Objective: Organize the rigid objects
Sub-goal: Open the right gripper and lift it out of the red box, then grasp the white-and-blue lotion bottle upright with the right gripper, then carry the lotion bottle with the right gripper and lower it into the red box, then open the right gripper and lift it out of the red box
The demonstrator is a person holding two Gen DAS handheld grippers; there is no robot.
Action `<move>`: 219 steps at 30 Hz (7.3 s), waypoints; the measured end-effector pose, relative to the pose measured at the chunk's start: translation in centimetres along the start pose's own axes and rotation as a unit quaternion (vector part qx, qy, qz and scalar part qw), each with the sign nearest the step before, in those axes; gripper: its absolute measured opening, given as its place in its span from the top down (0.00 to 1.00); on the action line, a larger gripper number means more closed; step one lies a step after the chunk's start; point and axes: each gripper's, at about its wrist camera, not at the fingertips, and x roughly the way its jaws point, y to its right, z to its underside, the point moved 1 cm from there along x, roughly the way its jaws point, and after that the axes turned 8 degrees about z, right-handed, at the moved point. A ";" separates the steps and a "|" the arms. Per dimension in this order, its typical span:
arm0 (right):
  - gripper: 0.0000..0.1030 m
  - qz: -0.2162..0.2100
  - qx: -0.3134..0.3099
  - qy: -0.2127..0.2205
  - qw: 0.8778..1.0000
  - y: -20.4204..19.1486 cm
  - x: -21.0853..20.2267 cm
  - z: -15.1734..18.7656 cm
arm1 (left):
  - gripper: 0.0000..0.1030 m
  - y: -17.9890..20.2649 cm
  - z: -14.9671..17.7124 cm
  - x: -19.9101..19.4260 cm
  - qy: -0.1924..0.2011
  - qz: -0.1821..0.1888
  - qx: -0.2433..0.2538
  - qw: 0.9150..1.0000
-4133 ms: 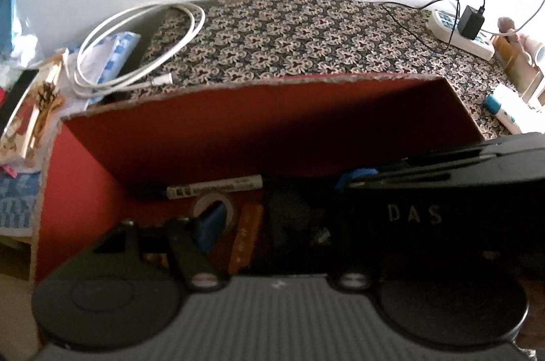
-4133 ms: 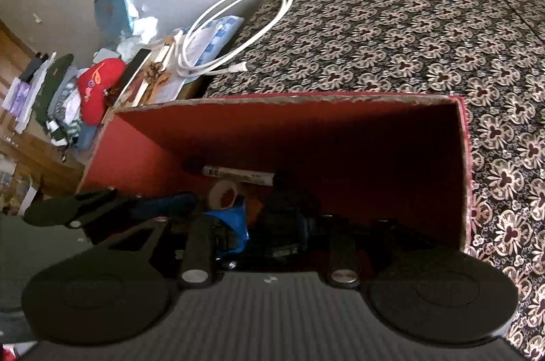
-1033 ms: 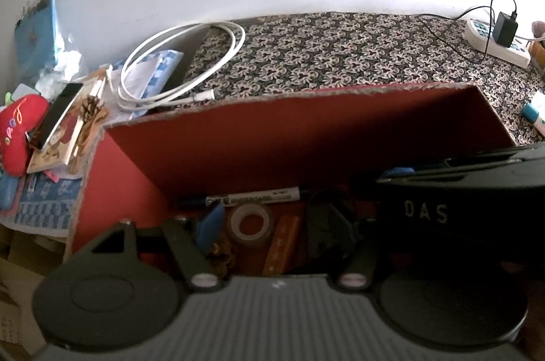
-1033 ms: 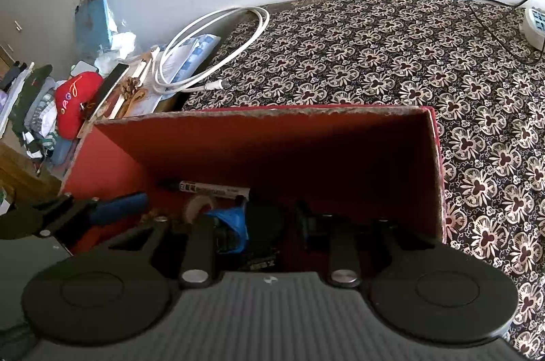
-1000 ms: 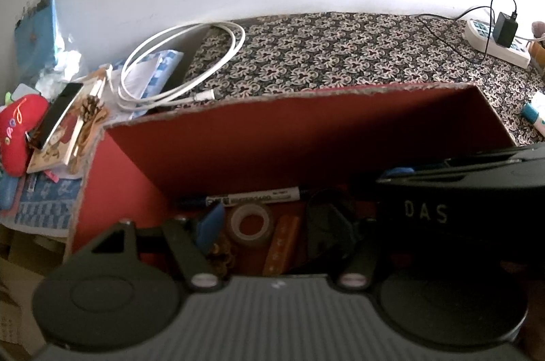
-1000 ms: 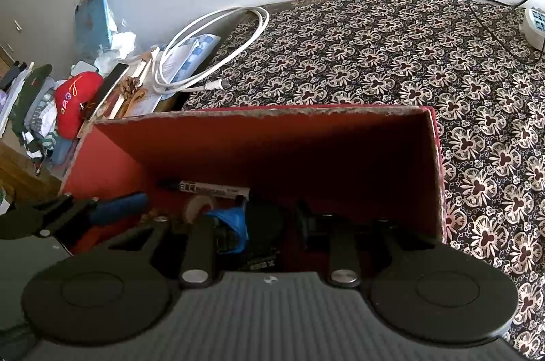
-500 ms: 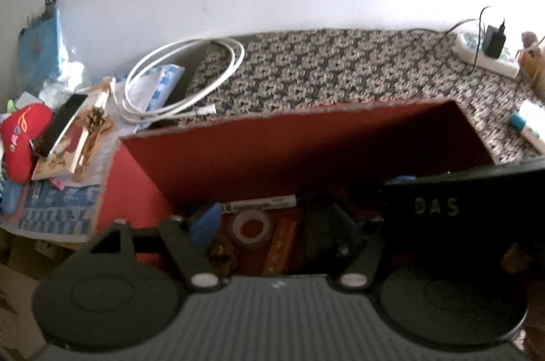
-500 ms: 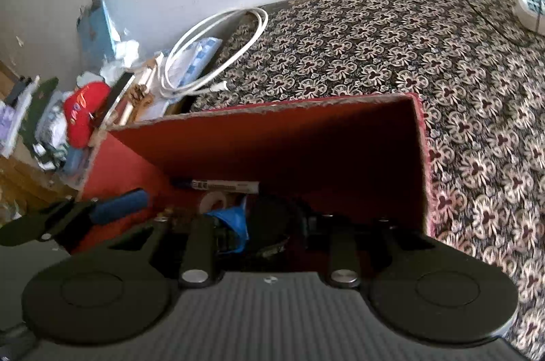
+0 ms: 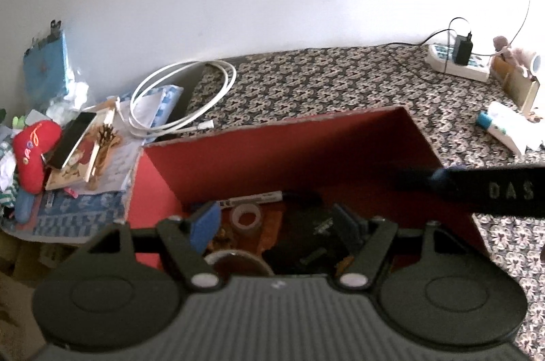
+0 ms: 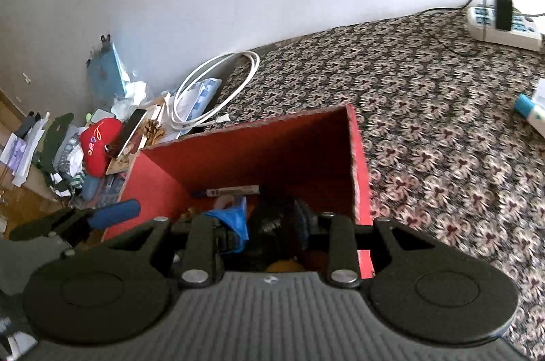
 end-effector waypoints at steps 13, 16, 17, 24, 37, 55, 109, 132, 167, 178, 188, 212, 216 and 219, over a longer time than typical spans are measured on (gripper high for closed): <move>0.87 0.003 0.034 0.024 0.999 4.0 -3.9 1.9 | 0.29 4.7 -0.2 -2.2 0.013 0.017 0.031 0.999; 0.87 0.002 0.028 0.025 0.999 5.2 -4.4 1.9 | 0.29 6.2 -0.7 -2.5 0.017 0.014 0.033 0.999; 0.87 0.002 0.027 0.024 0.999 5.7 -4.5 1.8 | 0.29 6.8 -0.8 -2.5 0.017 0.012 0.033 0.999; 0.87 -0.006 0.027 0.010 1.000 10.1 -5.8 1.8 | 0.29 11.5 -1.4 -2.3 0.011 0.012 0.030 0.999; 0.87 -0.015 0.044 -0.010 0.999 19.5 -7.5 2.1 | 0.29 20.8 -1.5 -0.5 -0.009 0.024 0.037 0.999; 0.88 0.034 0.053 -0.006 0.998 31.0 -4.3 -0.2 | 0.29 27.5 1.5 8.0 -0.030 0.097 0.007 0.995; 0.96 -0.140 0.145 -0.142 0.969 30.2 4.1 4.3 | 0.57 28.2 5.2 14.2 -0.075 0.181 0.023 0.980; 0.93 -0.189 0.133 -0.035 0.972 20.8 -5.8 2.1 | 0.66 21.9 0.4 1.6 0.062 0.195 0.049 0.978; 0.94 -0.112 -0.032 -0.139 0.983 -2.2 11.6 -2.3 | 0.69 -5.0 0.5 7.6 -0.075 0.083 -0.071 0.991; 0.94 -0.071 -0.004 -0.091 0.993 -1.4 9.3 -2.3 | 0.64 -3.9 0.3 6.1 -0.061 0.044 -0.049 0.996; 0.94 -0.057 0.016 -0.052 0.997 -0.2 5.5 -1.4 | 0.51 -2.3 -0.2 3.7 -0.040 0.018 -0.031 0.999; 0.91 -0.072 0.000 -0.003 0.997 3.8 -1.4 0.0 | 0.41 4.7 -0.5 -0.2 -0.018 -0.031 -0.006 0.999; 0.91 -0.070 -0.007 0.003 0.998 4.9 -2.5 0.1 | 0.40 6.3 -0.5 -0.5 -0.021 -0.036 -0.003 0.999; 0.91 -0.072 -0.009 0.002 0.997 5.9 -3.1 0.4 | 0.40 7.7 -0.4 -0.6 -0.023 -0.037 0.000 0.999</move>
